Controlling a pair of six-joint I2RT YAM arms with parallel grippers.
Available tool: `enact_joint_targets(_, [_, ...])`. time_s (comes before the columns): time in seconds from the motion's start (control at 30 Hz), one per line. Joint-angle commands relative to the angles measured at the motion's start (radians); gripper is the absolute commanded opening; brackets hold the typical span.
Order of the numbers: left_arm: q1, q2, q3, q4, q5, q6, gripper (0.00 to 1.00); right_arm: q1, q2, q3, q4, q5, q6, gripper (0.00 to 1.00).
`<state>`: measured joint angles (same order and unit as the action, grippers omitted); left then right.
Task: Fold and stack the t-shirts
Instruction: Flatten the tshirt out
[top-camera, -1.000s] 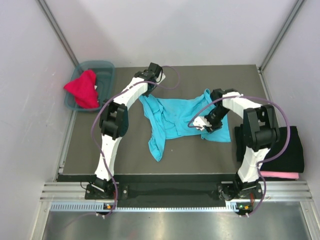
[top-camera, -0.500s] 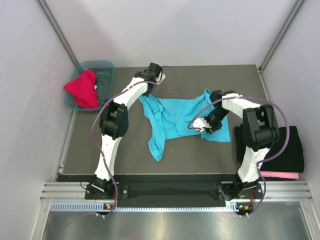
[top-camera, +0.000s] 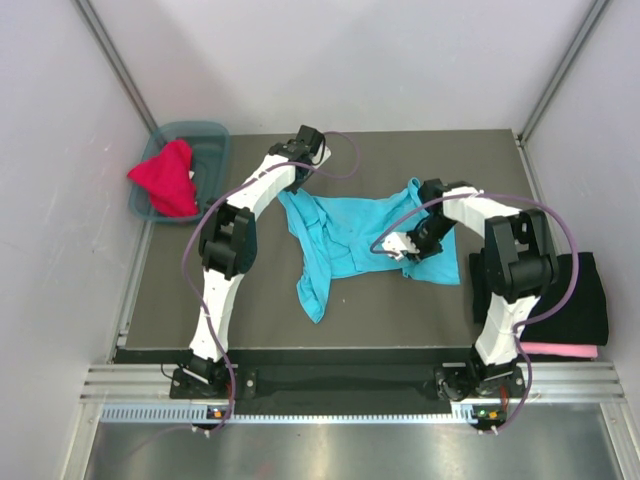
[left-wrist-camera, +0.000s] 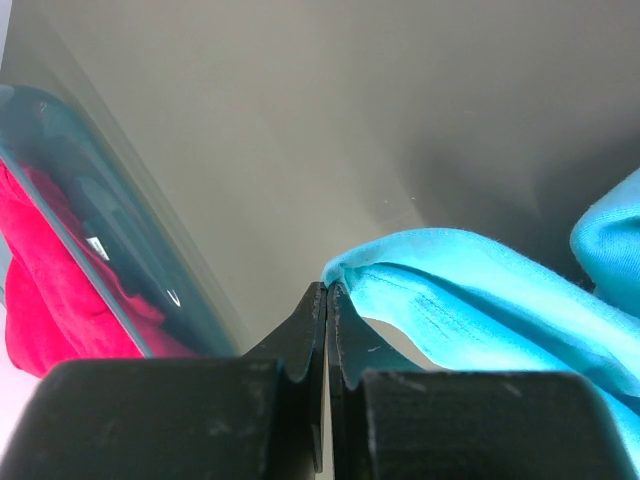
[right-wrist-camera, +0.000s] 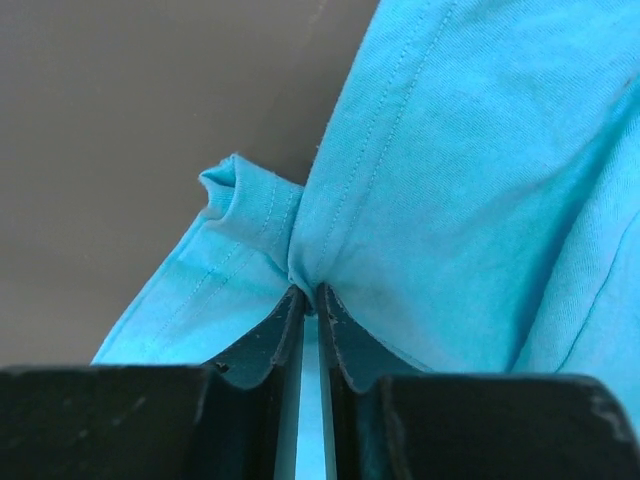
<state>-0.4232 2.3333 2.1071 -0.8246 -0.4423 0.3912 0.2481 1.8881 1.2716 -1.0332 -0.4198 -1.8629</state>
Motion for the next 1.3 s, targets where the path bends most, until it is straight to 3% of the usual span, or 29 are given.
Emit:
enact_joint_targets(0.0, [0.004,0.011,0.017,-0.001,-0.01,-0.008,0.0,-0.003,-0.026,0.057,0.027,-0.033,0.062,0.06])
enact_joint_targets(0.07, [0.006,-0.002,0.019,0.001,-0.013,-0.003,0.0,-0.018,-0.029,0.092,0.044,-0.051,0.126,0.01])
enact_joint_targets(0.3, [0.034,-0.094,-0.045,0.047,-0.024,0.046,0.0,-0.055,-0.046,0.304,0.051,-0.077,0.301,0.0])
enact_joint_targets(0.6, [0.038,-0.187,-0.044,0.07,0.034,0.084,0.0,-0.023,-0.185,0.284,0.025,-0.063,0.484,0.0])
enact_joint_targets(0.7, [0.038,-0.242,-0.08,0.07,0.059,0.08,0.0,0.032,-0.196,0.319,-0.085,-0.018,0.498,0.09])
enact_joint_targets(0.8, [0.037,-0.308,-0.148,0.09,0.094,0.057,0.0,0.089,-0.234,0.261,-0.067,-0.033,0.583,0.0])
enact_joint_targets(0.93, [0.026,-0.364,-0.174,0.085,0.106,0.031,0.0,0.111,-0.29,0.254,0.024,-0.027,0.697,0.0])
enact_joint_targets(1.07, [0.027,-0.431,-0.148,0.062,0.103,0.006,0.0,0.025,-0.274,0.504,0.103,-0.02,0.937,0.0])
enact_joint_targets(1.27, [0.029,-0.595,-0.148,0.14,0.005,0.072,0.0,-0.127,-0.244,0.841,0.226,0.142,1.22,0.0])
